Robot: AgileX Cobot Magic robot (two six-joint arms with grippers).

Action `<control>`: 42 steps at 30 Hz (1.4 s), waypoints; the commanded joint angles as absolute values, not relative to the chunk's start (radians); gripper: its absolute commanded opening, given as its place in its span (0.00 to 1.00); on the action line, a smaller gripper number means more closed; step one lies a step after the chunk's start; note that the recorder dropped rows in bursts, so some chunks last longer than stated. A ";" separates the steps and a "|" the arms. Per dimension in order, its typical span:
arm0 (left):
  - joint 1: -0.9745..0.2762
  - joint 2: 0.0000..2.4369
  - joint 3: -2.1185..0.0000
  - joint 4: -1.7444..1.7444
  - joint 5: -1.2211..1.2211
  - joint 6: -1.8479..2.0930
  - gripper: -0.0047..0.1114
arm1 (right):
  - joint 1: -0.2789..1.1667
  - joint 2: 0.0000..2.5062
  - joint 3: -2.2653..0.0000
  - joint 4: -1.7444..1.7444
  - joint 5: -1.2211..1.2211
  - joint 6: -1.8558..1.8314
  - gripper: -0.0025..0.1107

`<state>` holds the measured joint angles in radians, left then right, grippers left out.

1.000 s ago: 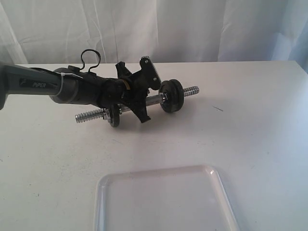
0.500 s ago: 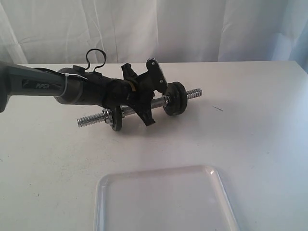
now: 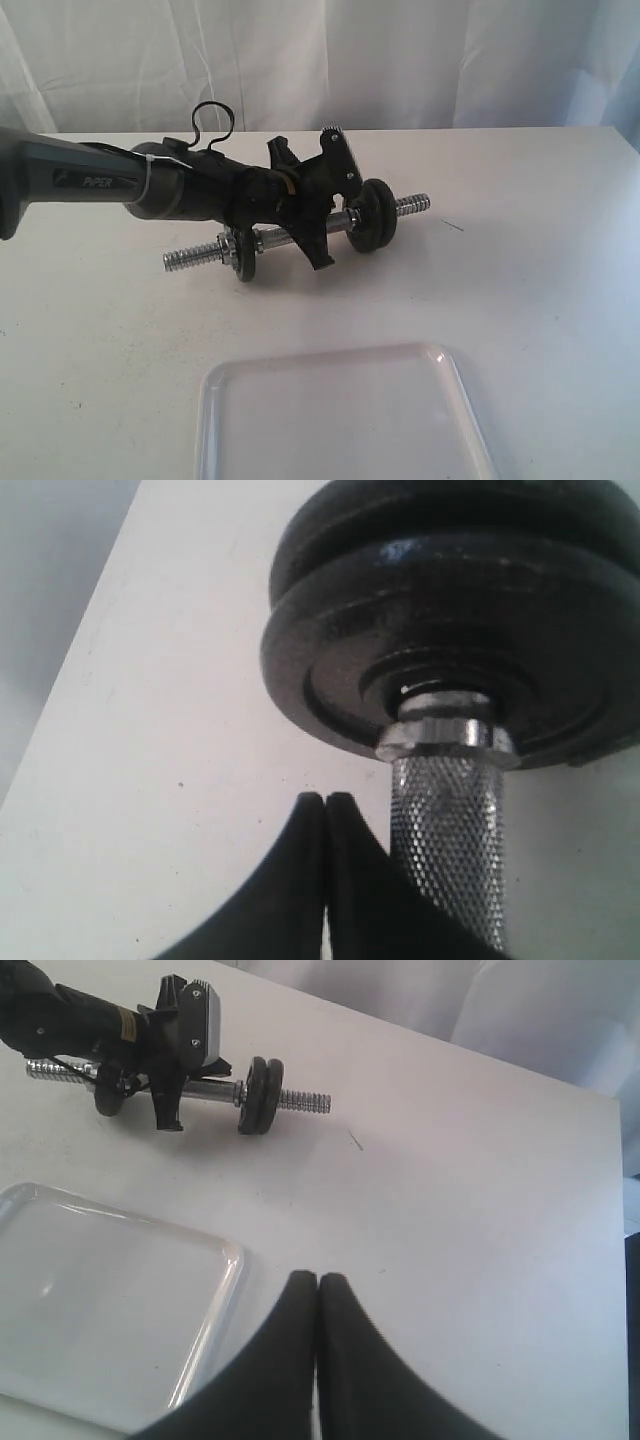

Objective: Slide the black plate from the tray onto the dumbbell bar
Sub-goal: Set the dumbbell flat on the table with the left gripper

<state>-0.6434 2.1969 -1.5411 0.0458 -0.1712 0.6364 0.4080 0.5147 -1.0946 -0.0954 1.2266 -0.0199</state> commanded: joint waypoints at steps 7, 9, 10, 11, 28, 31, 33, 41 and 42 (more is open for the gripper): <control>-0.678 2.224 -1.518 0.037 -0.007 0.625 0.04 | 0.411 0.508 -1.091 -0.102 1.221 -0.022 0.02; -0.690 2.223 -1.518 0.037 -0.007 0.627 0.04 | 0.411 0.504 -1.091 -0.102 1.221 -0.022 0.02; -0.692 2.223 -1.518 0.037 -0.007 0.627 0.04 | 0.411 0.502 -1.091 -0.102 1.221 -0.022 0.02; -0.698 2.223 -1.518 0.037 0.000 0.627 0.04 | 0.411 0.497 -1.091 -0.102 1.221 -0.022 0.02; -0.711 2.223 -1.512 0.035 0.072 0.627 0.04 | 0.411 0.479 -1.091 -0.102 1.221 -0.022 0.02; -0.711 2.223 -1.512 0.035 0.079 0.627 0.04 | 0.411 0.479 -1.091 -0.102 1.221 -0.022 0.02; -0.711 2.223 -1.512 0.035 0.079 0.627 0.04 | 0.411 0.479 -1.091 -0.102 1.221 -0.022 0.02; -0.711 2.223 -1.512 0.035 0.068 0.632 0.04 | 0.411 0.479 -1.091 -0.102 1.221 -0.022 0.02; -0.711 2.223 -1.512 0.041 0.062 0.632 0.04 | 0.411 0.479 -1.091 -0.102 1.221 -0.022 0.02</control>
<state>-0.6873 2.1831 -1.5449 0.0539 -0.0863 0.6364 0.4080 0.4836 -1.0946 -0.0954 1.2266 -0.0199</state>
